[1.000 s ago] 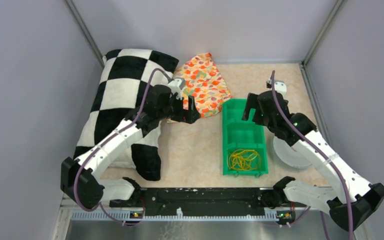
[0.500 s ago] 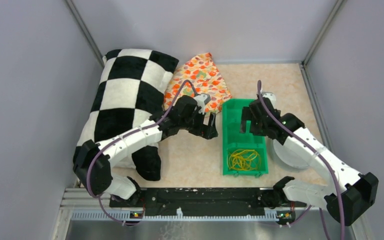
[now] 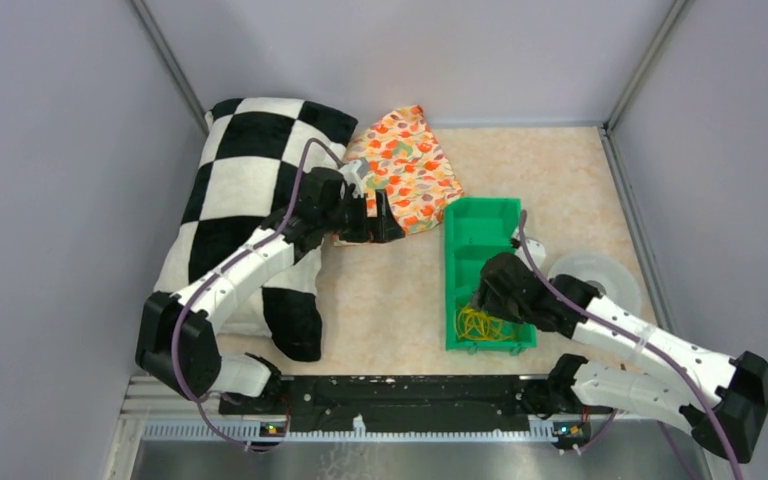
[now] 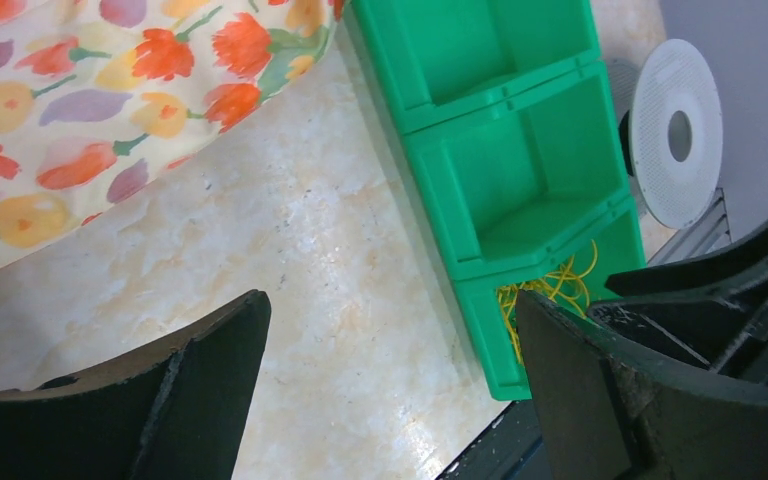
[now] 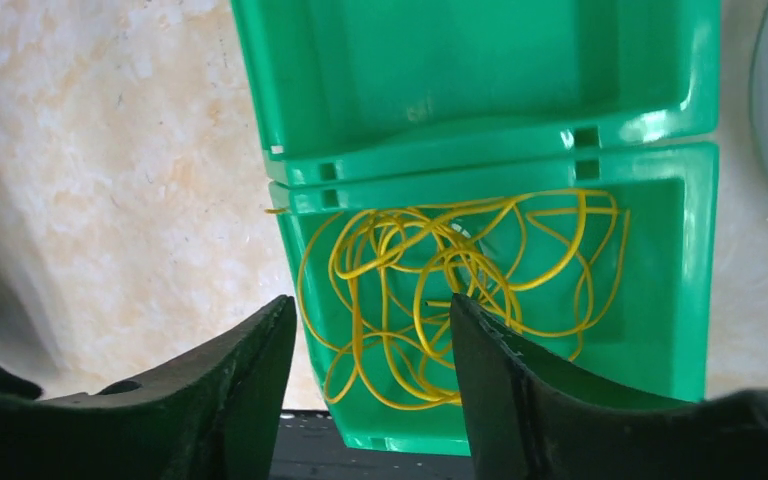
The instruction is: Wrap the cables
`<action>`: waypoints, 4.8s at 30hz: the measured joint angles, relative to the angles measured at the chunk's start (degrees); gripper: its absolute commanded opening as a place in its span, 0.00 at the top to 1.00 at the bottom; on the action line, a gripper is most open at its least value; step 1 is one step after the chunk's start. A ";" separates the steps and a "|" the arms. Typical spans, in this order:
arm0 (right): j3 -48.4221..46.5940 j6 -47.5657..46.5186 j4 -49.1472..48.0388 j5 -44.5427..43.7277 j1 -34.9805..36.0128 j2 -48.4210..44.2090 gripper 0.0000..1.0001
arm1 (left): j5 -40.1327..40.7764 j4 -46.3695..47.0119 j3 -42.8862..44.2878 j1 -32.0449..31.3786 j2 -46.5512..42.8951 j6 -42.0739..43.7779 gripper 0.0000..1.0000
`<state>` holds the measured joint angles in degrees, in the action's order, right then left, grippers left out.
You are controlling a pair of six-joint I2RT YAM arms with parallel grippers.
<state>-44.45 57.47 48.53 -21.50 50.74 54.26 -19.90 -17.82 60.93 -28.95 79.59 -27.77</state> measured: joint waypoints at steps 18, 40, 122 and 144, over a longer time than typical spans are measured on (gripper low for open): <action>17.14 23.76 -13.81 1.68 -0.33 -9.03 0.68 | -5.22 2.47 -2.05 -0.46 -0.94 -0.04 0.02; 15.17 22.71 -7.89 -0.72 -2.67 -16.24 1.00 | -7.54 4.20 -2.64 -0.46 -0.94 -1.07 0.02; -19.47 -1.88 11.52 -15.19 -2.89 -12.94 0.14 | 1.05 31.43 -2.12 -28.48 6.40 -6.14 1.00; -2.45 -8.04 -3.93 8.72 -2.91 -15.43 0.26 | 5.20 26.69 4.79 -28.30 2.95 -5.62 1.00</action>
<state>-46.89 49.43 44.60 -12.78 47.83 38.83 -14.70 8.86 65.71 -57.25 82.54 -33.39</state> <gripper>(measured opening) 0.762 0.012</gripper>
